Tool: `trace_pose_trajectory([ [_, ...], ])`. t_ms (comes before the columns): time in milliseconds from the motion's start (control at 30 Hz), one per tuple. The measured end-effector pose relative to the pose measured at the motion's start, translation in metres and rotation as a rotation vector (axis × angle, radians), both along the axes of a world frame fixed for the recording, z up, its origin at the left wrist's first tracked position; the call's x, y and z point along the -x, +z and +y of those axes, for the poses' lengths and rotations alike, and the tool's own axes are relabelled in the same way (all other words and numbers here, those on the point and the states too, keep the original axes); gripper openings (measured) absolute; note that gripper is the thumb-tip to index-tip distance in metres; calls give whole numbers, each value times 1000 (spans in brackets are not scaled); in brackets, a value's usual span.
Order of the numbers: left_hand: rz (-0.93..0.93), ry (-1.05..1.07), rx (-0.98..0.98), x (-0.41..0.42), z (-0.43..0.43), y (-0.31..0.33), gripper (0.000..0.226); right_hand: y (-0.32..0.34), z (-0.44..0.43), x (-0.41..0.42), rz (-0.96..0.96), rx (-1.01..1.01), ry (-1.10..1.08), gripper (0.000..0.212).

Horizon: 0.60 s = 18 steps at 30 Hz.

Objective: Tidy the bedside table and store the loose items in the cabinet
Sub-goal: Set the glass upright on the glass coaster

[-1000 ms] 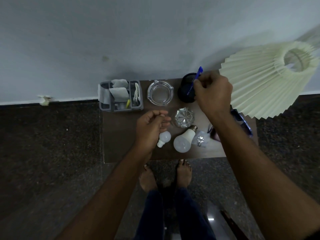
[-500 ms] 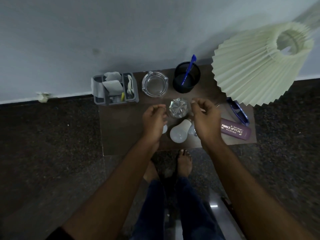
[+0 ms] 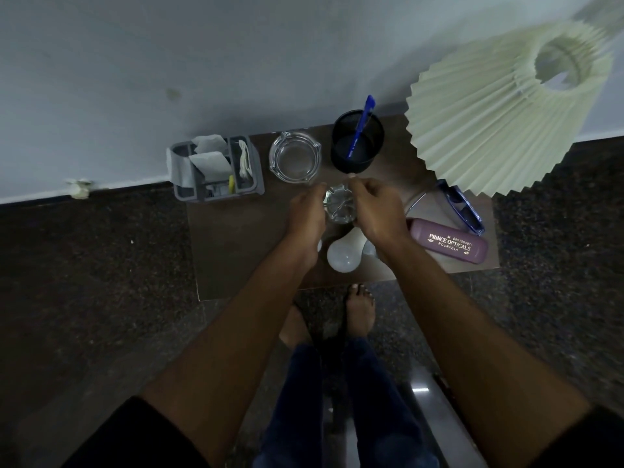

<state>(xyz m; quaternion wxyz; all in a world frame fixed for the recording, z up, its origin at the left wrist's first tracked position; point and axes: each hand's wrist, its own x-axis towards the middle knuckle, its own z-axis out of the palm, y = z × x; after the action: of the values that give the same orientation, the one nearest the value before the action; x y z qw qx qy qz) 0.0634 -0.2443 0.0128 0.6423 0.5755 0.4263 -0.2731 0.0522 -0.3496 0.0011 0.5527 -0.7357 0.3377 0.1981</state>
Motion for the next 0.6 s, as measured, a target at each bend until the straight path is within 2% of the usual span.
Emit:
trace_pose_trajectory([
  [233, 31, -6, 15, -1, -2, 4, 18, 5, 5, -4, 35, -7, -10, 57],
  [367, -72, 43, 56, 11, 0, 5, 16, 10, -4, 2, -13, -4, -26, 41],
  [467, -174, 69, 62, 23, 6, 6, 23, 14, -10, 13, -76, -145, -127, 23],
  [533, -213, 153, 69, 27, 9, 7, 25, 19, -13, 21, -144, -222, -195, 19],
  [600, -174, 252, 122, 30, 11, 7, 22, 23, -16, 30, -207, -271, -217, 22],
])
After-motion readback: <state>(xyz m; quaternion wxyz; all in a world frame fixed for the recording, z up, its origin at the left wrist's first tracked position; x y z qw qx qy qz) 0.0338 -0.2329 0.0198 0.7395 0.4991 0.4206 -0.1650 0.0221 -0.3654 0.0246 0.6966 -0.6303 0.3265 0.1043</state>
